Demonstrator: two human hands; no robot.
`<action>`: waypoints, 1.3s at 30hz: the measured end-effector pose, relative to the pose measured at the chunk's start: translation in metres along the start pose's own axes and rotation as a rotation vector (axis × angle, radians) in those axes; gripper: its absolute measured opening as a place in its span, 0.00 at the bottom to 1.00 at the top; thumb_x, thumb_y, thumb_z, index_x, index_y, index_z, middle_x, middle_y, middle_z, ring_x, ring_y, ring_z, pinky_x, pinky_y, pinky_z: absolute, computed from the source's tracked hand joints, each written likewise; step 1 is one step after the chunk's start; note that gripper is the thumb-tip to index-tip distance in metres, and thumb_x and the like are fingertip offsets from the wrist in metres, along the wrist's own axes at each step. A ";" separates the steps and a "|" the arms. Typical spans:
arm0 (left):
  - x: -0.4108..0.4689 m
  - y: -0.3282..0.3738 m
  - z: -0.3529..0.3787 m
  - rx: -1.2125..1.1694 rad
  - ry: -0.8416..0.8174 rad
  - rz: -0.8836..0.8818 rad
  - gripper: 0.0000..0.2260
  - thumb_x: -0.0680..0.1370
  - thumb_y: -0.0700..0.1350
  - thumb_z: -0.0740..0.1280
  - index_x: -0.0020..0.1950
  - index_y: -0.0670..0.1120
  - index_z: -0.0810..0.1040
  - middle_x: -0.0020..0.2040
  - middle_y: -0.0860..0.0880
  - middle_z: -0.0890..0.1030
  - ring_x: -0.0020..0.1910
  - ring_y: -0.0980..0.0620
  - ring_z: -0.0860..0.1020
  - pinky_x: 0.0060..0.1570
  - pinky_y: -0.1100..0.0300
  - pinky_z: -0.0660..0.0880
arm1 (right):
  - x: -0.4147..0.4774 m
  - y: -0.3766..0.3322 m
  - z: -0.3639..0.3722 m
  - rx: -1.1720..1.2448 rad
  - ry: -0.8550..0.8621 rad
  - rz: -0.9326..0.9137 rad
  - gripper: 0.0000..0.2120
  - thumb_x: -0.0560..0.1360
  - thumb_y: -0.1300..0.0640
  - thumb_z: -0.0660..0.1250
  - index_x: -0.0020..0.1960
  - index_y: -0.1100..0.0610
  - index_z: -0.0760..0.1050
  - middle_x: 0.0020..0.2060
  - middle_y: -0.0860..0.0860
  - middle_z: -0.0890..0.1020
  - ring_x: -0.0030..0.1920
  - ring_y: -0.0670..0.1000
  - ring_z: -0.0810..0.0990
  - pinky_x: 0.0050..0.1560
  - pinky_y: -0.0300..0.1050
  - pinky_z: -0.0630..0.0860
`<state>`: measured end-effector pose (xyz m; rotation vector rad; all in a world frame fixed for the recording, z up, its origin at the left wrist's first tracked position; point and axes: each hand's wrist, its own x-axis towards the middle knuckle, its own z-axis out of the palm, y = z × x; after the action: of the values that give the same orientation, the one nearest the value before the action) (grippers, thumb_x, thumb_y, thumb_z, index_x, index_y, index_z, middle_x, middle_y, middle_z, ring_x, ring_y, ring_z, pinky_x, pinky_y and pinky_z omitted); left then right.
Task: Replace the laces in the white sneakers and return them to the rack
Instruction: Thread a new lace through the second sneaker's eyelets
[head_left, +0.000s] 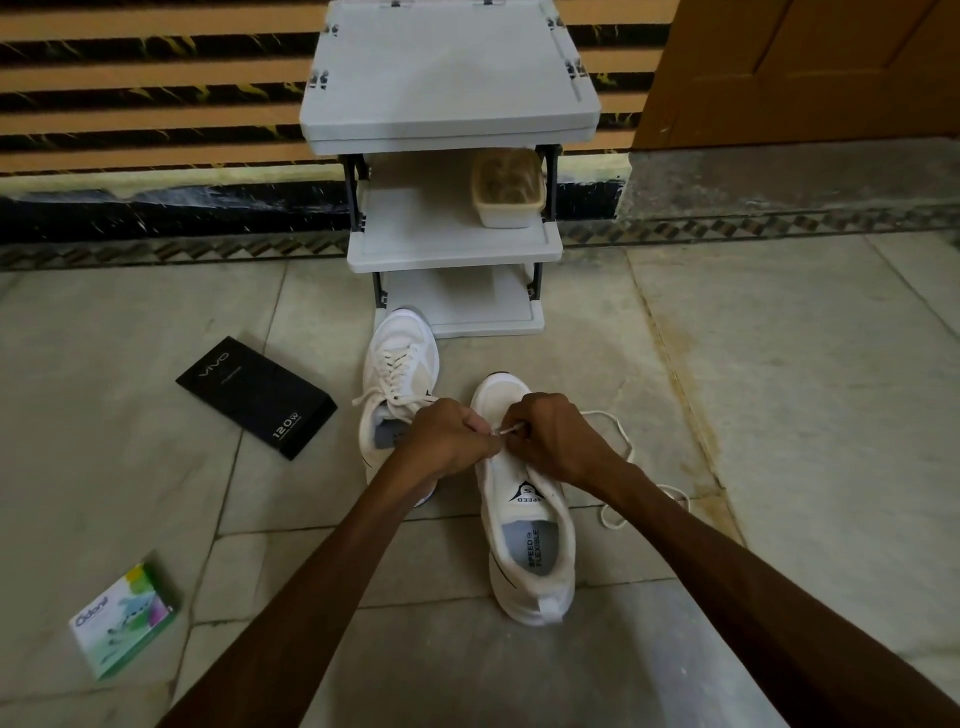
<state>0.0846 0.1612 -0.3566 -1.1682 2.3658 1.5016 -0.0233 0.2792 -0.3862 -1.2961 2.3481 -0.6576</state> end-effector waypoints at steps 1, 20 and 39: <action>0.000 -0.001 0.001 0.006 0.003 0.005 0.06 0.67 0.40 0.72 0.35 0.51 0.83 0.37 0.51 0.84 0.40 0.53 0.82 0.45 0.60 0.78 | -0.001 0.001 0.002 0.011 0.010 -0.003 0.05 0.72 0.62 0.67 0.44 0.62 0.82 0.39 0.56 0.82 0.37 0.51 0.76 0.39 0.41 0.69; 0.010 -0.010 0.015 0.222 0.201 0.186 0.04 0.69 0.39 0.72 0.37 0.46 0.86 0.35 0.47 0.85 0.40 0.47 0.82 0.44 0.53 0.80 | -0.029 -0.018 -0.003 0.132 0.391 0.298 0.08 0.73 0.53 0.72 0.37 0.55 0.82 0.30 0.45 0.78 0.31 0.43 0.75 0.33 0.37 0.67; 0.025 0.068 -0.084 -1.107 0.205 0.149 0.05 0.80 0.36 0.61 0.53 0.38 0.74 0.45 0.42 0.82 0.40 0.50 0.84 0.44 0.54 0.82 | -0.038 -0.021 0.020 0.374 0.212 0.477 0.10 0.66 0.56 0.74 0.31 0.62 0.81 0.27 0.56 0.82 0.29 0.52 0.81 0.32 0.44 0.77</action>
<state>0.0475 0.0949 -0.2760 -1.3175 1.6411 3.0229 0.0206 0.2977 -0.3875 -0.5010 2.4108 -1.0423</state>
